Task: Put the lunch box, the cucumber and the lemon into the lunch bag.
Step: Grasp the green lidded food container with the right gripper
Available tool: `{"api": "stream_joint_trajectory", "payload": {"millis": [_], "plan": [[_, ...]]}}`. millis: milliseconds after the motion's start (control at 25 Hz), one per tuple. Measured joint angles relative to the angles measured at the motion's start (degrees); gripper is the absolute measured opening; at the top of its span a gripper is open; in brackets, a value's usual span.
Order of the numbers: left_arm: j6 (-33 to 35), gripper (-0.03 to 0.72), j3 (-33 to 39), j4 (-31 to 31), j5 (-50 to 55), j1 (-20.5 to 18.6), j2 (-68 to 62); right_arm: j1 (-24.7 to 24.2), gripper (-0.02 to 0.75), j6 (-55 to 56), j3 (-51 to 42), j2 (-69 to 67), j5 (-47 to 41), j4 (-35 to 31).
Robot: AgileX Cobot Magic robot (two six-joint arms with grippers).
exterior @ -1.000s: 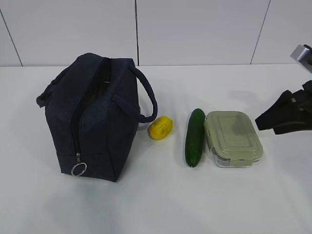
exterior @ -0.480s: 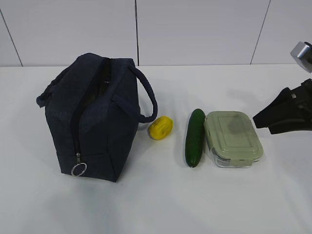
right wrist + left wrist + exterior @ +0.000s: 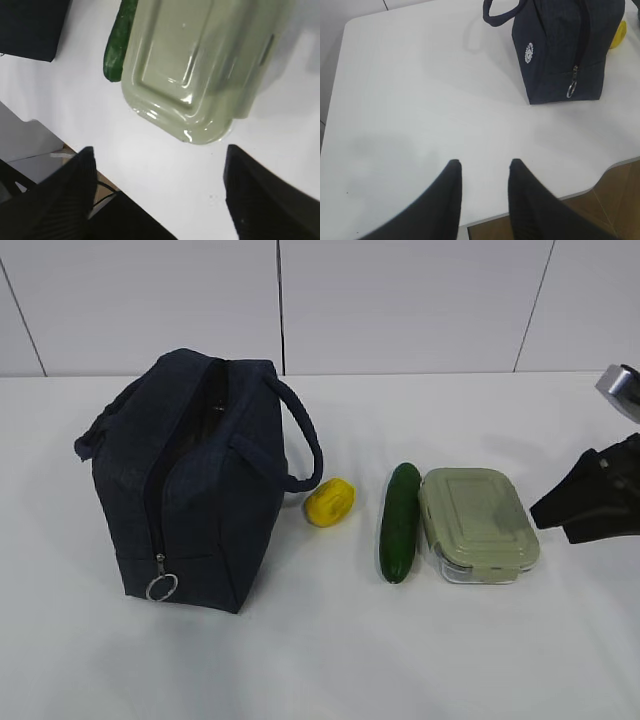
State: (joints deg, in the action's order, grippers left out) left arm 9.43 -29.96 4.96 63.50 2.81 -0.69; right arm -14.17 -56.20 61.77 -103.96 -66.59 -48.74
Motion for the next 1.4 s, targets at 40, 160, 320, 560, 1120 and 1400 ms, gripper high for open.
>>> {"api": "stream_joint_trajectory", "payload": {"millis": [40, 160, 320, 560, 1120, 1400], "plan": [[0.0, 0.228, 0.0, 0.0, 0.0, 0.0, 0.0, -0.3, 0.596, -0.3, 0.3, -0.8, 0.3, -0.3], [0.0, 0.228, 0.0, 0.0, 0.0, 0.0, 0.0, -0.4, 0.599, -2.3, 1.5, -2.8, 0.5, -3.1], [0.0, 0.228, 0.0, 0.0, 0.0, 0.0, 0.0, -0.4, 0.599, -4.8, 4.3, -6.5, 0.5, -5.6], [0.0, 0.228, 0.0, 0.0, 0.0, 0.0, 0.0, -0.4, 0.600, -7.2, 7.2, -12.6, 0.0, -7.8], [0.0, 0.228, 0.0, 0.0, 0.0, 0.0, 0.0, -0.6, 0.600, -8.1, 11.4, -18.7, -0.4, -9.2], [0.0, 0.228, 0.0, 0.1, 0.0, 0.0, 0.0, -0.6, 0.600, -8.4, 12.1, -21.3, -0.4, -10.7]]}}
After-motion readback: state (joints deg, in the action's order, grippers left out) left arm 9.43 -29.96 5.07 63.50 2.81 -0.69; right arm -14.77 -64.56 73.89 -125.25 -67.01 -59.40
